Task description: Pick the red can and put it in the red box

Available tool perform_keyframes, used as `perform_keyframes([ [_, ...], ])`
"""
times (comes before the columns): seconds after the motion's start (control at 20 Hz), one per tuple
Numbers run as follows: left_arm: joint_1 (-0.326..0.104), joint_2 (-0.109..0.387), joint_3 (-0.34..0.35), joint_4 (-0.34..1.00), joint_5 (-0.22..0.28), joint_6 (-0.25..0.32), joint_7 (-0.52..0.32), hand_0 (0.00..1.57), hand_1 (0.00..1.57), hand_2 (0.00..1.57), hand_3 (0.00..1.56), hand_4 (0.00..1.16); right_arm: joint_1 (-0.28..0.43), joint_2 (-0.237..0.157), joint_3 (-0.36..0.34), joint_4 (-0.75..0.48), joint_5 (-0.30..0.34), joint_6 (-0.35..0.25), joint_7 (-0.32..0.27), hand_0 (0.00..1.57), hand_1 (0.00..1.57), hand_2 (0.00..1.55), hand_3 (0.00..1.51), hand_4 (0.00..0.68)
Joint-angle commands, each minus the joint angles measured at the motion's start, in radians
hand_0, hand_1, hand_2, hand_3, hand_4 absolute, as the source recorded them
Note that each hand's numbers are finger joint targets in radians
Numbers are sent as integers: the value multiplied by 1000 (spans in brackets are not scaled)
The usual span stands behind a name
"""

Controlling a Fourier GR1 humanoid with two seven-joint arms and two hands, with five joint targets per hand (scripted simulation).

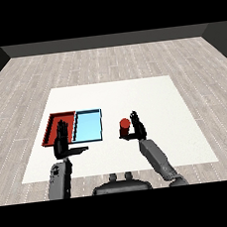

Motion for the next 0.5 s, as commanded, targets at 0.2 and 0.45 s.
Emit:
perform_keyframes([
  [0.2,12,-19,-38,-18,-26,13,12,0,0,0,0,0,-64,0,50,150,-75,8,-100,0,0,0,0,0],
  [0.45,30,-51,-69,-3,-47,44,-22,0,0,0,0,0,-71,0,-19,113,-34,34,-39,0,0,0,0,0],
])
